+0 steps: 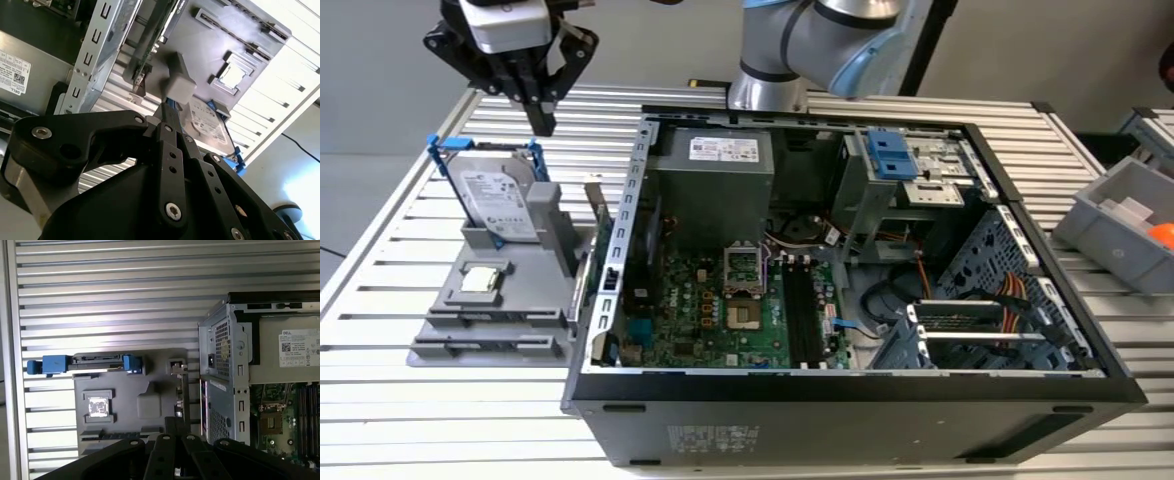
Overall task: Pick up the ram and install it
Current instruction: 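Reach for the ram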
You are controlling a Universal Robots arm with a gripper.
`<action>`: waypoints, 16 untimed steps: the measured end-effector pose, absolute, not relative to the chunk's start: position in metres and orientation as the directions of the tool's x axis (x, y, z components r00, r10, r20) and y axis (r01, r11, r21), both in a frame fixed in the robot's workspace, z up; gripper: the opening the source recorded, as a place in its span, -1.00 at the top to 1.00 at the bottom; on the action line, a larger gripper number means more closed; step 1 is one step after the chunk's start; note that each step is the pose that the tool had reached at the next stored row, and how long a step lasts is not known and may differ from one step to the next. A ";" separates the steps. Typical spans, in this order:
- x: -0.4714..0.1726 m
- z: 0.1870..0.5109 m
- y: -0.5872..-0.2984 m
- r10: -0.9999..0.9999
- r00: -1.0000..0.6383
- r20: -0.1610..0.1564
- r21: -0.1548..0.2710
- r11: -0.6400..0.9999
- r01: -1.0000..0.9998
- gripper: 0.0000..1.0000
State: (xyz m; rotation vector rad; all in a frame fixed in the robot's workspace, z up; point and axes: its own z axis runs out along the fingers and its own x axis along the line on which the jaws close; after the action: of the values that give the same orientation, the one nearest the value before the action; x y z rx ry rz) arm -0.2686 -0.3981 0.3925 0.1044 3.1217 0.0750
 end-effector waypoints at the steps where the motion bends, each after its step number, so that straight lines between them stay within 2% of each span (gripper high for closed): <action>1: -0.270 0.392 -0.398 0.067 -0.998 -0.016 0.048 0.997 0.066 1.00; 16: -0.285 0.392 -0.398 0.054 -0.998 -0.016 0.049 0.997 0.053 1.00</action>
State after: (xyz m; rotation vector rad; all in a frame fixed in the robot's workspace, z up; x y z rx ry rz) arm -0.2848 -0.3981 0.3924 0.0834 3.1227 0.0752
